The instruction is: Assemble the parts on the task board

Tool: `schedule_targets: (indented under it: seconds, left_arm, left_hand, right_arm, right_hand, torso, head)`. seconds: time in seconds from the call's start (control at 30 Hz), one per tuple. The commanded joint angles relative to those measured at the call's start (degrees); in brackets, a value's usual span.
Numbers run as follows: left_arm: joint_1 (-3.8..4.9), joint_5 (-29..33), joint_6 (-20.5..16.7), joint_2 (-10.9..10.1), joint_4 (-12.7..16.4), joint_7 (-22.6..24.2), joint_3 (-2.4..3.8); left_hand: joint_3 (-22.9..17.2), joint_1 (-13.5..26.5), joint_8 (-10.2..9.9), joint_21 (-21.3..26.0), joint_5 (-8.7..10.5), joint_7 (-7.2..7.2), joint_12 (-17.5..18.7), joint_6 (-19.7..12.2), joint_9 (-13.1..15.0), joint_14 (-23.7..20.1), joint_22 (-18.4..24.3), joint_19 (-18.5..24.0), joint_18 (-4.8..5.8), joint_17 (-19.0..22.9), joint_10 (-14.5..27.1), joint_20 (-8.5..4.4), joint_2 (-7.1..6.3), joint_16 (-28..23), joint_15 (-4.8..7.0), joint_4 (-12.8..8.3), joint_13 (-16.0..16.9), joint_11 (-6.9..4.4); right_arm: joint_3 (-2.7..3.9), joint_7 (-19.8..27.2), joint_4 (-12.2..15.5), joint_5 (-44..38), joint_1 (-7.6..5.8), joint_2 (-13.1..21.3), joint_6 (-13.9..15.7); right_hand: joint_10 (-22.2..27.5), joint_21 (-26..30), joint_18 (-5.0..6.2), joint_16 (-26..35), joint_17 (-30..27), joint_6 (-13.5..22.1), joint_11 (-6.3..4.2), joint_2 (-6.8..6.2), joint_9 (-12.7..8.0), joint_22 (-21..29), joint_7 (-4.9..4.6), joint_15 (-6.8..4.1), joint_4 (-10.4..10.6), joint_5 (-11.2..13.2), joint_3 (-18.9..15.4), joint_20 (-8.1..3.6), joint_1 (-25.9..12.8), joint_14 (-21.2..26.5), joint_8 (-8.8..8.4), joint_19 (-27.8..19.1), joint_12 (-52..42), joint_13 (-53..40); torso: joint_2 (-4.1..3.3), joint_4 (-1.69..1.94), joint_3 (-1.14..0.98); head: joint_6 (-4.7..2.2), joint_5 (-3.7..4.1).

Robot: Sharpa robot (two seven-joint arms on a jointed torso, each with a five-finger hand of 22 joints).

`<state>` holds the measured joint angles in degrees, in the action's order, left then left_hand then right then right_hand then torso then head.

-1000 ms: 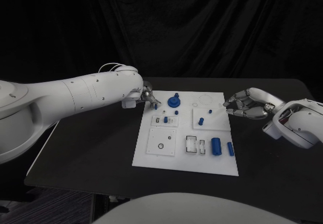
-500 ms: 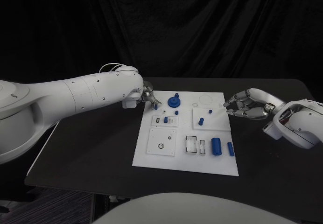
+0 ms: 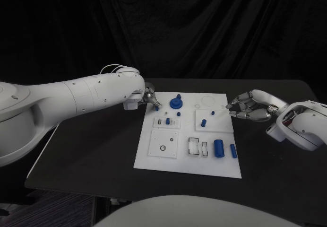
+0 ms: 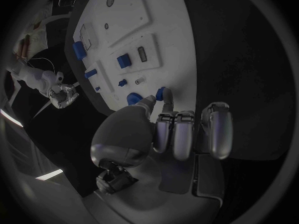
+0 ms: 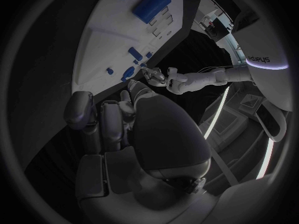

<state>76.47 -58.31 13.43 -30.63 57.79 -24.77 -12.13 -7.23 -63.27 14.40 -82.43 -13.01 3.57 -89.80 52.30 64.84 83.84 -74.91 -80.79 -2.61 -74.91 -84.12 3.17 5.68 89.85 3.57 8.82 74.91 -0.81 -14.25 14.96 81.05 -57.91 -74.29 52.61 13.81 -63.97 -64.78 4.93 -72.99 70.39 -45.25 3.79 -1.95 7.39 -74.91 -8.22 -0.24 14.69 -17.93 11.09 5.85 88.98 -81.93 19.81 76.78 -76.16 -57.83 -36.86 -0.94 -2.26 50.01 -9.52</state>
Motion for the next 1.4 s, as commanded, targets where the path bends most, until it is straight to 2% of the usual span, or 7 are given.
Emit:
schedule_targets:
  seconds: [0.03, 0.4, 0.63, 0.7, 0.97, 1.2, 1.4]
  left_arm:
    - [-0.11, 0.01, 0.20, 0.15, 0.03, 1.20, 0.05]
    - [-0.23, 0.01, 0.06, 0.09, -0.01, 1.61, 0.05]
    - [-0.27, 0.01, 0.04, -0.23, 0.39, 1.38, 0.05]
    - [-0.27, 0.01, -0.10, -0.50, 0.79, 1.31, 0.05]
    - [-0.27, 0.01, -1.68, -2.15, 3.42, 0.88, 0.06]
    - [-0.25, 0.01, -3.31, -4.09, 6.12, -0.20, 0.06]
    - [0.14, 0.01, -5.23, -7.56, 11.35, -1.27, 0.06]
  left_hand:
    - [-0.35, -0.62, -0.49, 0.39, -0.71, -0.01, -0.20, -0.45, 0.07, 6.16, -3.01, 0.53, -0.83, -15.09, -5.88, 0.14, -0.08, 0.15, -0.39, -0.63, 15.09, 0.49]
    - [-4.19, -1.32, -1.57, 0.61, -5.55, -0.13, -0.20, 0.06, 0.05, 6.16, -3.14, 0.62, -0.86, -15.09, -5.88, 0.15, -0.43, 0.15, -0.38, -3.59, 15.09, 0.42]
    - [-10.62, -0.75, -2.09, 0.83, -10.51, -0.32, -0.20, 0.75, 0.53, 6.16, -3.27, 0.67, -0.89, -15.09, -5.88, -0.06, -2.02, 0.15, -0.17, -6.92, 15.09, 0.20]
    - [-13.82, -0.46, -2.25, 0.92, -13.94, -0.20, -0.20, 0.88, 0.72, 6.16, -3.31, 0.67, -0.91, -15.09, -5.88, -0.12, -2.86, 0.15, -0.16, -8.42, 15.09, 0.23]
    - [-20.10, 1.45, -2.20, 0.91, -13.59, -0.19, -0.20, 1.64, 1.32, 6.16, -3.72, 0.40, -0.84, -15.09, -5.88, -0.08, -4.65, 0.15, -0.13, -11.65, 15.09, 0.20]
    - [-21.08, 1.94, -2.03, 0.95, -13.38, -0.27, -0.20, 2.09, 1.49, 6.16, -3.74, 0.38, -0.85, -15.09, -5.88, -0.14, -4.84, 0.15, -0.06, -12.11, 15.09, 0.10]
    - [-21.83, 2.75, -1.94, 1.02, -12.47, -0.32, -0.20, 2.47, 1.59, 6.16, -3.75, 0.35, -0.85, -15.09, -5.88, -0.20, -4.96, 0.15, 0.00, -12.05, 15.09, 0.05]
  right_arm:
    - [0.04, -0.99, 0.05, 0.01, 0.14, -0.02, -0.56]
    - [0.04, -1.16, -0.03, 0.01, 0.14, -0.10, -0.64]
    - [0.04, -1.37, -0.05, 0.01, 0.14, -0.08, -0.68]
    - [0.04, -1.48, -0.03, 0.01, 0.14, -0.07, -0.73]
    - [0.04, -1.89, -0.03, 0.01, 0.14, 0.01, -1.02]
    - [0.04, -2.23, 0.06, 0.01, 0.13, 0.17, -1.30]
    - [0.04, -2.66, 0.29, 0.01, 0.12, 0.56, -1.39]
  right_hand:
    - [0.32, 0.22, 1.11, 0.35, -0.09, -0.09, 0.00, -0.07, -0.08, -2.34, -0.37, -0.07, -0.06, -0.33, 0.44, -0.01, 0.73, 0.46, -0.20, -0.27, 0.21, 0.16]
    - [0.29, 0.42, 1.13, 0.41, -0.19, -0.11, 0.01, -0.04, -0.16, -2.27, -0.39, -0.09, -0.33, -0.68, 0.70, -0.03, 1.13, 0.47, -0.20, -0.28, 0.25, 0.22]
    - [0.33, 0.46, 1.14, 0.40, -0.19, -0.12, 0.02, -0.03, -0.18, -2.26, -0.40, -0.09, -0.37, -0.79, 0.75, -0.03, 1.20, 0.47, -0.21, -0.28, 0.28, 0.28]
    - [0.33, 0.46, 1.14, 0.40, -0.19, -0.12, 0.02, -0.03, -0.18, -2.26, -0.40, -0.09, -0.37, -0.79, 0.75, -0.03, 1.20, 0.47, -0.21, -0.28, 0.28, 0.28]
    - [0.41, 0.52, 1.15, 0.44, -0.23, -0.11, 0.02, -0.02, -0.19, -2.24, -0.41, -0.09, -0.39, -0.85, 0.78, -0.03, 1.23, 0.48, -0.21, -0.30, 0.33, 0.39]
    - [0.64, 0.82, 1.21, 0.72, -0.55, -0.11, 0.03, -0.02, -0.20, -2.09, -0.42, -0.08, -0.40, -0.89, 0.81, -0.03, 1.25, 0.62, -0.21, -0.45, 0.45, 0.67]
    - [0.81, 1.01, 1.25, 0.90, -0.76, -0.14, 0.04, 0.00, -0.21, -2.01, -0.42, -0.07, -0.41, -0.94, 0.85, -0.03, 1.28, 0.72, -0.20, -0.53, 0.57, 0.88]
  torso:
    - [-0.01, 0.01, 0.01]
    - [0.02, 0.03, -0.01]
    - [0.08, 0.00, -0.04]
    - [0.08, 0.00, -0.04]
    - [0.03, 0.01, 0.01]
    - [0.03, 0.02, 0.00]
    - [0.03, 0.02, 0.01]
  head:
    - [-0.01, -0.15]
    - [-0.01, -0.03]
    - [-0.01, 0.11]
    - [-0.01, 0.16]
    - [-0.01, 0.06]
    - [-0.01, 0.10]
    - [-0.01, 0.24]
